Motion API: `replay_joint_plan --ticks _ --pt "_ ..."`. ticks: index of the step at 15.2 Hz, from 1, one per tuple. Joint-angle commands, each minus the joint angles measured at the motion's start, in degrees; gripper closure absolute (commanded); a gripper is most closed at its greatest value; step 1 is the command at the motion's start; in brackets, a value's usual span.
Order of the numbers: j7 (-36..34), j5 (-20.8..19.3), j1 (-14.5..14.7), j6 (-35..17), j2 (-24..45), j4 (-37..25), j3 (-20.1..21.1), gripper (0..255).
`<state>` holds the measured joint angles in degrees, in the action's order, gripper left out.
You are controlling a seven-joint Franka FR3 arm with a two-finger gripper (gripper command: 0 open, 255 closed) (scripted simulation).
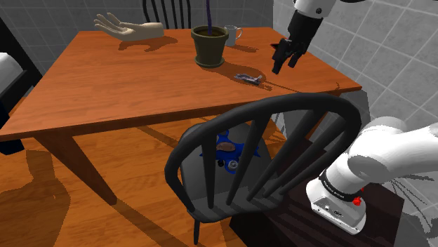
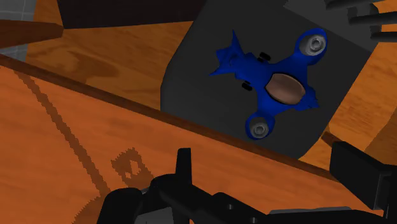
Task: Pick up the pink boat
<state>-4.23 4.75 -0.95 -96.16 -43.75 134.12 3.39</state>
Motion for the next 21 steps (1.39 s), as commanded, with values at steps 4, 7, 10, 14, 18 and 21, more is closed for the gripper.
replay_joint_plan --ticks 4,7,10,14,18,21 --pt "3.8 -2.2 -0.3 -3.2 6.0 -1.5 -1.2 0" --pt "7.2 -4.3 -0.5 -6.2 12.3 -3.7 -2.1 0" --pt "10.4 -6.2 -0.8 -8.7 18.8 -6.5 -2.9 0" --pt "14.3 -8.7 -1.2 -11.6 27.6 -11.3 -3.7 0" --pt "17.7 -11.0 -1.5 -13.5 36.6 -17.2 -4.2 0" --pt "18.8 -11.9 -1.7 -14.8 40.1 -19.1 -4.3 0"
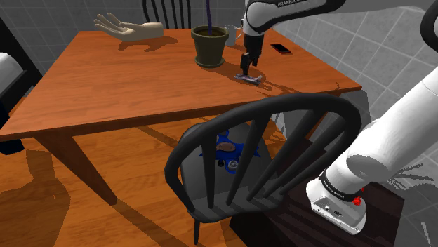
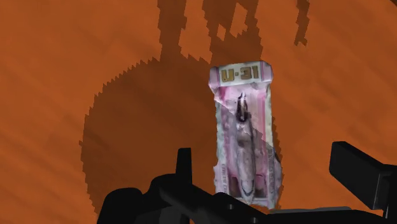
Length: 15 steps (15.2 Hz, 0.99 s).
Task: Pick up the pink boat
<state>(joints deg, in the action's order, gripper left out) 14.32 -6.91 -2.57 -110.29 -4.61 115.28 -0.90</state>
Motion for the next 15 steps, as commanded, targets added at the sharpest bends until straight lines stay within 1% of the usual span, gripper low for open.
replay_joint_plan --ticks 1,6,8,9,15 --pt "0.2 -0.3 0.0 -1.4 1.1 0.4 0.0 0" --pt "-0.2 -0.5 -0.1 -5.2 2.1 3.2 -0.1 0" --pt "-0.3 -0.5 -0.1 -5.6 2.2 3.5 -0.1 0" --pt "-0.3 -0.5 -0.1 -5.4 2.3 3.2 -0.1 255" --pt "-0.3 -0.5 -0.1 -5.4 2.3 3.2 -0.1 255"
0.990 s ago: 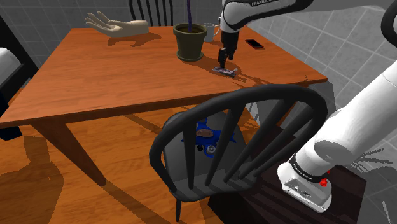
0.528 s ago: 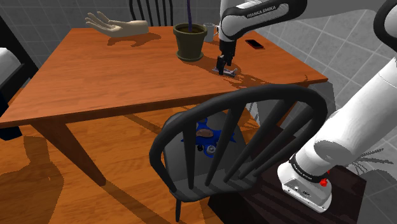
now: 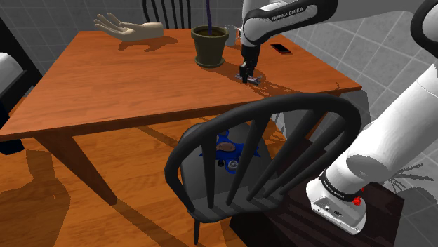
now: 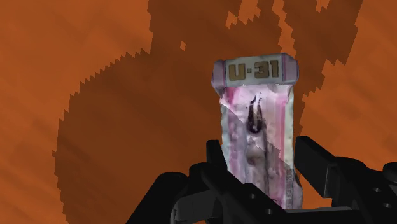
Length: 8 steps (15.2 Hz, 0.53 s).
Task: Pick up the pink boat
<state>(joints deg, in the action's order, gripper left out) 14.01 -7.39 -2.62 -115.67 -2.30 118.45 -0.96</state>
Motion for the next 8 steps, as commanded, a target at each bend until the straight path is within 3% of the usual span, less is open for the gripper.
replay_joint_plan --ticks 1,8 --pt "0.0 0.0 0.0 0.0 0.0 0.0 0.0 255" --pt "0.5 0.2 0.0 3.5 -1.1 -2.5 0.0 255"
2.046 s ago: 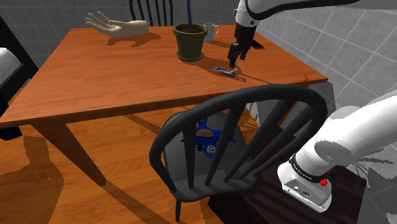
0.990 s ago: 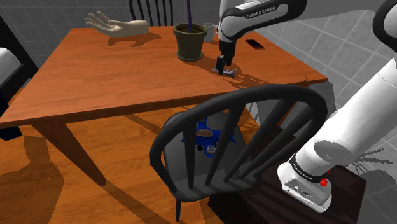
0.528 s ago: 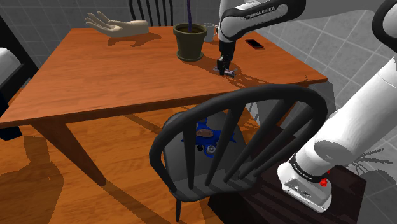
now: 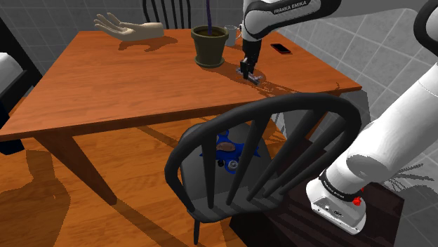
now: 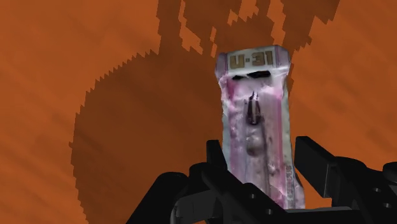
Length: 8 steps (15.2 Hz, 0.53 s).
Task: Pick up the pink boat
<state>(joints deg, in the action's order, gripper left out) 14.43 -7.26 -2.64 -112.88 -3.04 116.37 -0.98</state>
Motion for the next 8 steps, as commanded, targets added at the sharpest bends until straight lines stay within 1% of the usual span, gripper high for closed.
replay_joint_plan --ticks 1,8 --pt "0.1 0.1 0.0 1.5 -0.5 -1.0 0.0 255" --pt "0.7 0.3 0.1 6.8 -1.3 -5.5 0.1 255"
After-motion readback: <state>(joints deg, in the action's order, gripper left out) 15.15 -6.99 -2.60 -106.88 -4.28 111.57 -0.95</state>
